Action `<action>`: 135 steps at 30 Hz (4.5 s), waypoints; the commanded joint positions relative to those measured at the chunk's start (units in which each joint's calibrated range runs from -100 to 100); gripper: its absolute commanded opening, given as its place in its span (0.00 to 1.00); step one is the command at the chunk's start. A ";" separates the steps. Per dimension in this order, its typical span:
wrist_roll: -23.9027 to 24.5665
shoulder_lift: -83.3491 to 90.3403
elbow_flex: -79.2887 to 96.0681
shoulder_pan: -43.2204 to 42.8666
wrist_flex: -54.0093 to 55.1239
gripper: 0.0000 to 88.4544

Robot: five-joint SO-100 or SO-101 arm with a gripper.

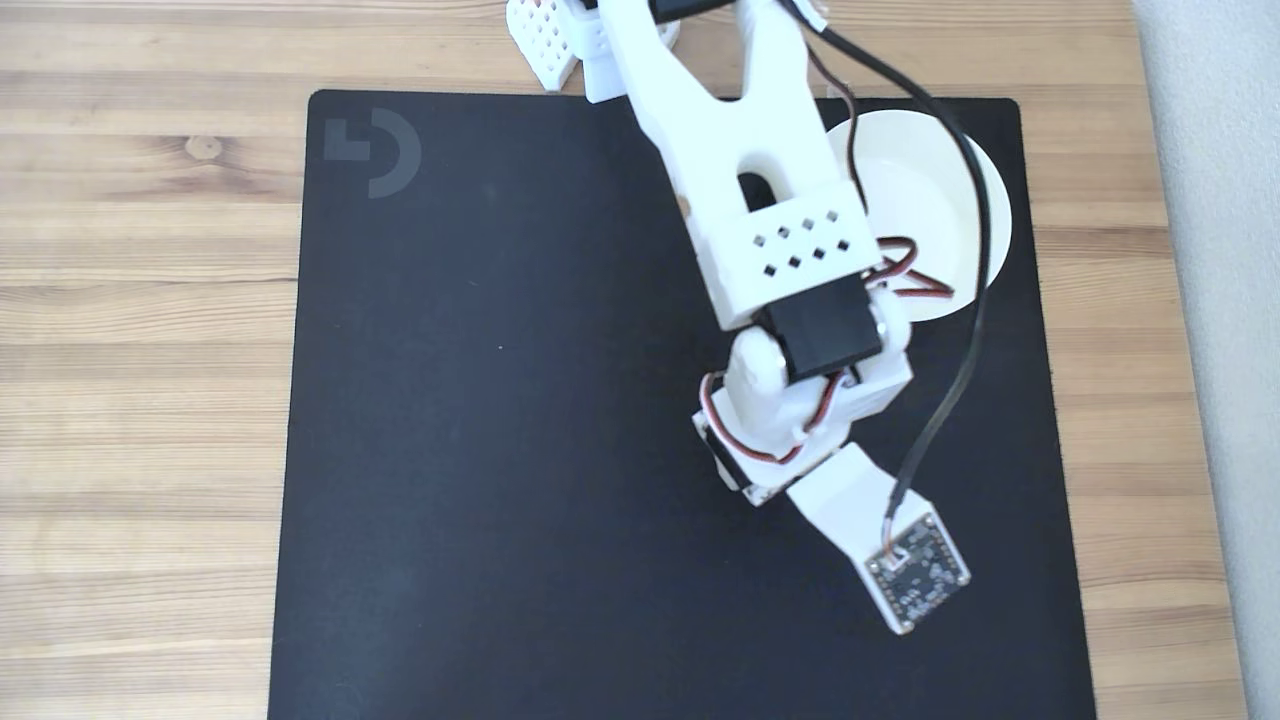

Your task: Pick up the toy and place it on the plate

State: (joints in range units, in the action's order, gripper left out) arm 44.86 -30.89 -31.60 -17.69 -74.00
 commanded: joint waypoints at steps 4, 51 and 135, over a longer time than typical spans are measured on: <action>-0.35 12.84 -2.15 -1.18 -0.18 0.03; 0.23 69.12 101.05 -33.71 52.74 0.03; -42.20 130.39 131.06 20.66 20.31 0.03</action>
State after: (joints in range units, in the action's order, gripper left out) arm 3.01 98.75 98.87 2.87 -53.82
